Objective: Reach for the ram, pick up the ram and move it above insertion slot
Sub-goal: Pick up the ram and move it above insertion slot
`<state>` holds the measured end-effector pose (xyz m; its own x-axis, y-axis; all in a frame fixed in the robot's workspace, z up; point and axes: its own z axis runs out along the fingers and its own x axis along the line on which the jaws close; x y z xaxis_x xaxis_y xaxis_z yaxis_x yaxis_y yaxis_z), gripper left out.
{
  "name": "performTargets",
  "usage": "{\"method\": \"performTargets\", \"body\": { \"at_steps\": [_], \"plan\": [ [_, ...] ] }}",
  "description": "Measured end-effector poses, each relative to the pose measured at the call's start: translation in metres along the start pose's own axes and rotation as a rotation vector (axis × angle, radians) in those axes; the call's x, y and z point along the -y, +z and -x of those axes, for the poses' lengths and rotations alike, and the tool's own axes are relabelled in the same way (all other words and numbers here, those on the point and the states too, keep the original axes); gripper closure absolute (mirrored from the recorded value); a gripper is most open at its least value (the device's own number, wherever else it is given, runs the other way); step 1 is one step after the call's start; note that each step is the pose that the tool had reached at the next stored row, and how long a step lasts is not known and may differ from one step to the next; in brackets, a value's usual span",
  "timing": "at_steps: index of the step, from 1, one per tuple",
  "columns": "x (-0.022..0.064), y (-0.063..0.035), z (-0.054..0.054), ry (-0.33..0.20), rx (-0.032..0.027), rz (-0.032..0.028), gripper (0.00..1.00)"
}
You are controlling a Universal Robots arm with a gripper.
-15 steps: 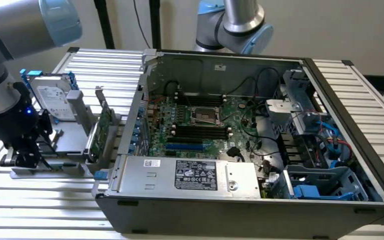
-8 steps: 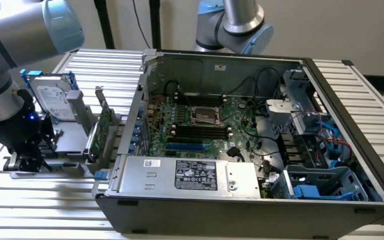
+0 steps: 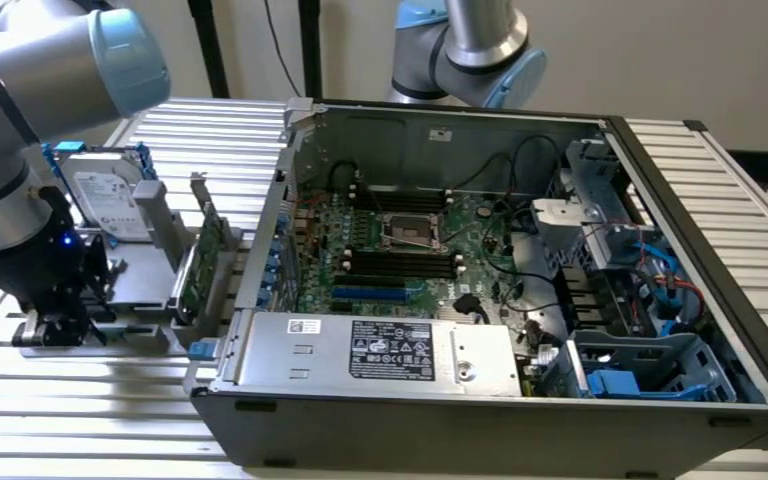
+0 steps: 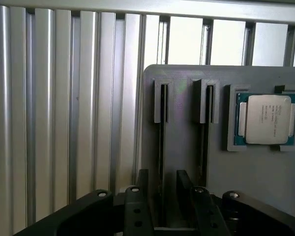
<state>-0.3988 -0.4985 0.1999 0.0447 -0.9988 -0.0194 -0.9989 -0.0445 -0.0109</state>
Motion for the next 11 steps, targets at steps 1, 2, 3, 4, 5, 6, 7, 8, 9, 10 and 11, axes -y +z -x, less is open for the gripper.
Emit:
{"method": "performTargets", "body": {
  "at_steps": [1,2,3,4,5,6,7,8,9,10,11],
  "plan": [
    [0.0,0.0004,0.0,0.0,-0.0001,0.0002,0.66],
    [-0.0001,0.0008,0.0,0.0,-0.0001,0.0003,0.73],
    [0.0,0.0012,0.0,0.0,-0.0001,0.0004,0.73],
    [-0.0001,0.0017,0.0,0.0,0.0,0.0004,0.79],
    [-0.0001,0.0022,0.0,0.0,-0.0001,0.0006,0.79],
    [0.0,0.0028,0.0,0.0,0.0,0.0007,0.79],
    [-0.0001,0.0032,-0.0001,0.0,-0.0001,0.001,0.79],
    [-0.0001,0.0033,-0.0001,0.0,-0.0002,0.0015,0.79],
    [-0.0001,0.0033,0.0,0.0,-0.0002,0.0016,0.81],
    [-0.0001,0.0032,-0.0001,0.0,-0.0003,0.0017,0.86],
    [-0.0001,0.0033,-0.0001,0.0,-0.0002,0.0018,0.86]
  ]
}}
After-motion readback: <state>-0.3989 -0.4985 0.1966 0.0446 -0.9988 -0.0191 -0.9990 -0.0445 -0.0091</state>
